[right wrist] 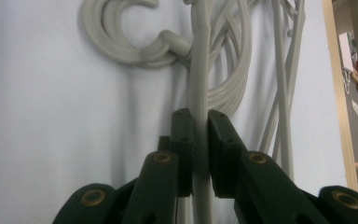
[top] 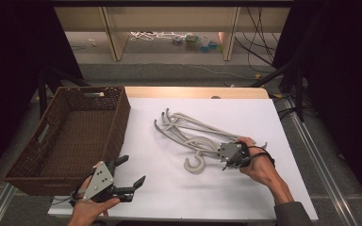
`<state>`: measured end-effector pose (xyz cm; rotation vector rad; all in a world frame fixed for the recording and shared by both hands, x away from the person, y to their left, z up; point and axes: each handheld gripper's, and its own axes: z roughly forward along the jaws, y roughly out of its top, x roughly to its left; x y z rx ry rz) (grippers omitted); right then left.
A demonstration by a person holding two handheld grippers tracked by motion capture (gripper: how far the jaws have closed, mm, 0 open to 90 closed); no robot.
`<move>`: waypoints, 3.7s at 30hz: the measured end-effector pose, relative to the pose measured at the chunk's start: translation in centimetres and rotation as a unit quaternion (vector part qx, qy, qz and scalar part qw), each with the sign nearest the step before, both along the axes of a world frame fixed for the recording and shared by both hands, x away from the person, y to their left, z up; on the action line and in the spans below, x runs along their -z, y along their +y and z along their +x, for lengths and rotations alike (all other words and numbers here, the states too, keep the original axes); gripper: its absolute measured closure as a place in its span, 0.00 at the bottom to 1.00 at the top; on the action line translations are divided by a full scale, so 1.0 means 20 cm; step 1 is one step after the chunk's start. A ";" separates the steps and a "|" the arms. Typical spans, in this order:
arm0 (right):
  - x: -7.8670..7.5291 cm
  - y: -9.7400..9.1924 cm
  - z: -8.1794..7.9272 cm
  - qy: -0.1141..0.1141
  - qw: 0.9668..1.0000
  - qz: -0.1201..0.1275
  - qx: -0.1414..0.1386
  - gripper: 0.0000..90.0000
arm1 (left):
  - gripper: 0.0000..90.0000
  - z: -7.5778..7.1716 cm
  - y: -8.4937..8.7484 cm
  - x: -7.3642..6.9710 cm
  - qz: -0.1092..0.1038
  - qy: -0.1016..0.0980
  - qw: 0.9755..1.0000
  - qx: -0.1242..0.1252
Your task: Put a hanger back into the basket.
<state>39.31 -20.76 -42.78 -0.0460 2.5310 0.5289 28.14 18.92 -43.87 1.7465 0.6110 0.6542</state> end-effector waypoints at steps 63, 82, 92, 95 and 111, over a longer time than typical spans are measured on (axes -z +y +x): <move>-0.18 0.06 -0.24 0.001 0.993 0.050 -0.106 0.88 | 0.84 0.26 -0.52 -0.06 0.337 -0.116 0.915 0.189; -0.26 0.00 -0.23 -0.032 0.968 0.226 0.105 0.35 | 0.88 0.32 -0.43 -0.26 0.208 0.018 0.969 0.129; -0.29 -0.07 -0.28 -0.011 0.917 0.355 0.182 0.29 | 0.88 0.35 -0.34 -0.31 0.129 0.086 0.983 0.095; -0.27 -0.07 -0.30 -0.002 0.907 0.371 0.198 0.26 | 0.88 0.35 -0.32 -0.32 0.105 0.094 0.986 0.092; -0.13 -0.09 -0.40 0.011 0.859 0.457 0.233 0.21 | 0.88 0.39 -0.17 -0.35 0.015 0.141 0.988 0.056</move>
